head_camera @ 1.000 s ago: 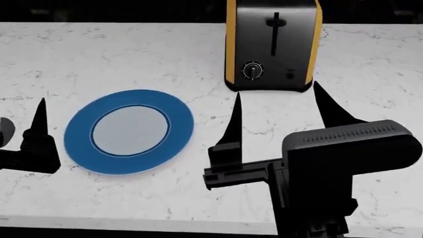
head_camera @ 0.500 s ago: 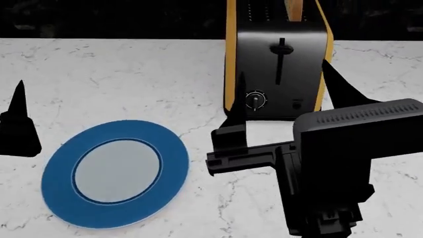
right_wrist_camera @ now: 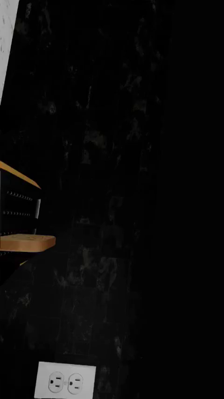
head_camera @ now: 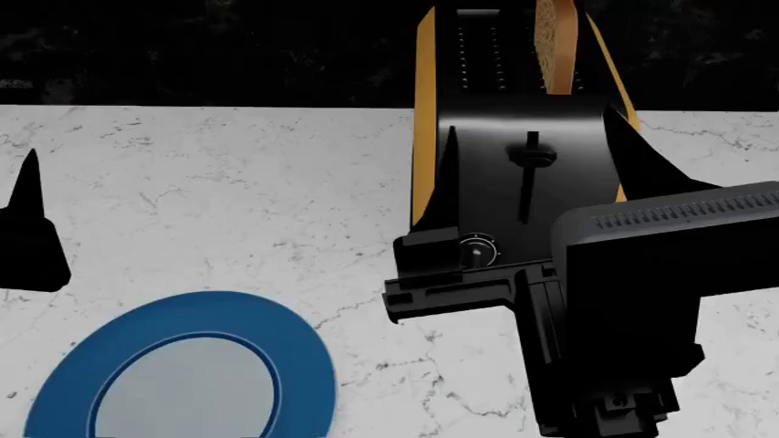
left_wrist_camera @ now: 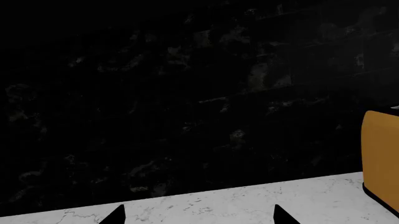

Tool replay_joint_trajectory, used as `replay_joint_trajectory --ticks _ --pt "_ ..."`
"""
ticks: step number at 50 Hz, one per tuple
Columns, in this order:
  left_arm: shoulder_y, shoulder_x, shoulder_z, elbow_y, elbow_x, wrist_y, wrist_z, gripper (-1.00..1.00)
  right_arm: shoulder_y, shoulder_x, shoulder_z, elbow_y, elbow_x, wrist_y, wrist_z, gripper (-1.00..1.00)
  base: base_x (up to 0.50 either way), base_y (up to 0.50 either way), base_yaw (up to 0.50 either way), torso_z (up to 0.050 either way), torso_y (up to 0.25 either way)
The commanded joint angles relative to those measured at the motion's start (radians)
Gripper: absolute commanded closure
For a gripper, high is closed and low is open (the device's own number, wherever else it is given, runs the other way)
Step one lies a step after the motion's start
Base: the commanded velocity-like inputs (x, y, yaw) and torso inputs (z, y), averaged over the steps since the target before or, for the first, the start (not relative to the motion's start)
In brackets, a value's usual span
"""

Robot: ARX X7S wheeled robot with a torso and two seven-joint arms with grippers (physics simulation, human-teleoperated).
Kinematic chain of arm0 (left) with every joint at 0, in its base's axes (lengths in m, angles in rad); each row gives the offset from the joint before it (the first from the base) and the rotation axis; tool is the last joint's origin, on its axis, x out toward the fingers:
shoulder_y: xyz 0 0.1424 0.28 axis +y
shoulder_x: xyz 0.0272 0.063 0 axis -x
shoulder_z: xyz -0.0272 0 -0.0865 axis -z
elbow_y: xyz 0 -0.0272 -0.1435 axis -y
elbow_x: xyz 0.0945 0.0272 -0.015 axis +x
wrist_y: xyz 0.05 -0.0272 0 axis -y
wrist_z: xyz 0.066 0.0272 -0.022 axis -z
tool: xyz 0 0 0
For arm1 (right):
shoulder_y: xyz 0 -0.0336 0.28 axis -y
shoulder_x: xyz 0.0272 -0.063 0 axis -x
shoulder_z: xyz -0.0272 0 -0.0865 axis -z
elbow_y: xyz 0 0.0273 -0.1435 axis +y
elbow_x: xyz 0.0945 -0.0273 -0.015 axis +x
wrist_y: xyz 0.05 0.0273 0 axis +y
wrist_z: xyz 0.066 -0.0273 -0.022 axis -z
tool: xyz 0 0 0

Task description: Place the toasted item on a plate.

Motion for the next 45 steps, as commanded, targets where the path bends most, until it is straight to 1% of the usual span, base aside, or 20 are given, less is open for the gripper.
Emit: replay_joint_trajectory --ticks 1,10,16,17,19,22,26,28,29,37,39,42,43,45 --pt "0.006 -0.007 -0.002 0.010 -0.003 -0.003 -0.003 -1.00 0.001 0.004 0.004 -0.014 0.010 0.009 0.010 -1.00 0.30 0.00 0.00 0.000 0.000" --pt "0.008 -0.011 -0.003 0.011 -0.007 -0.006 -0.004 -1.00 0.003 0.007 0.008 -0.020 0.018 0.018 0.016 -1.00 0.30 0.00 0.00 0.000 0.001" --pt "0.018 -0.009 -0.005 0.009 -0.009 0.002 -0.004 -1.00 0.045 -0.002 0.012 -0.009 0.035 0.088 0.038 -1.00 0.05 0.00 0.00 0.000 0.000" --pt "0.020 -0.007 -0.006 0.007 -0.009 0.006 -0.004 -1.00 0.070 -0.008 0.017 -0.005 0.042 0.135 0.053 -1.00 0.00 0.00 0.00 0.000 0.000" --pt "0.023 -0.007 -0.005 0.004 -0.009 0.009 -0.004 -1.00 0.108 -0.017 0.025 0.007 0.057 0.168 0.054 -1.00 0.00 0.00 0.00 0.000 0.000" --pt "0.018 -0.008 -0.011 0.009 -0.013 0.004 -0.005 -1.00 0.196 -0.025 0.031 0.060 0.065 0.222 0.061 -1.00 0.00 0.00 0.00 0.000 0.000" --pt "0.027 -0.008 -0.009 0.013 -0.013 0.005 -0.007 -1.00 0.275 -0.017 0.020 0.165 0.052 0.224 0.052 -1.00 0.00 0.00 0.00 0.000 0.000" --pt "0.030 -0.008 -0.009 0.018 -0.014 0.005 -0.008 -1.00 0.317 -0.024 0.018 0.208 0.047 0.238 0.058 -1.00 0.00 0.00 0.00 0.000 0.000" --pt "0.031 -0.006 -0.011 0.019 -0.016 0.004 -0.008 -1.00 0.342 -0.042 0.038 0.235 0.061 0.268 0.064 -1.00 0.00 0.00 0.00 0.000 0.000" --pt "0.049 -0.004 -0.014 0.014 -0.017 0.024 -0.009 -1.00 0.460 -0.039 0.045 0.435 0.058 0.306 0.049 -1.00 0.00 0.00 0.00 0.000 0.000" --pt "0.060 -0.001 -0.010 0.009 -0.017 0.037 -0.008 -1.00 0.505 -0.050 0.061 0.472 0.069 0.358 0.056 -1.00 0.00 0.00 0.00 0.000 0.000" --pt "0.059 0.001 -0.015 0.005 -0.019 0.041 -0.008 -1.00 0.551 -0.061 0.070 0.533 0.084 0.391 0.046 -1.00 0.00 0.00 0.00 0.000 0.000" --pt "0.060 0.000 -0.014 0.004 -0.019 0.042 -0.007 -1.00 0.568 -0.045 0.033 0.557 0.067 0.402 0.051 -1.00 0.00 0.00 0.00 0.000 0.000" --pt "0.062 0.001 -0.013 0.005 -0.021 0.040 -0.008 -1.00 0.608 -0.062 0.053 0.611 0.076 0.422 0.048 -1.00 0.00 0.00 0.00 0.000 0.000"
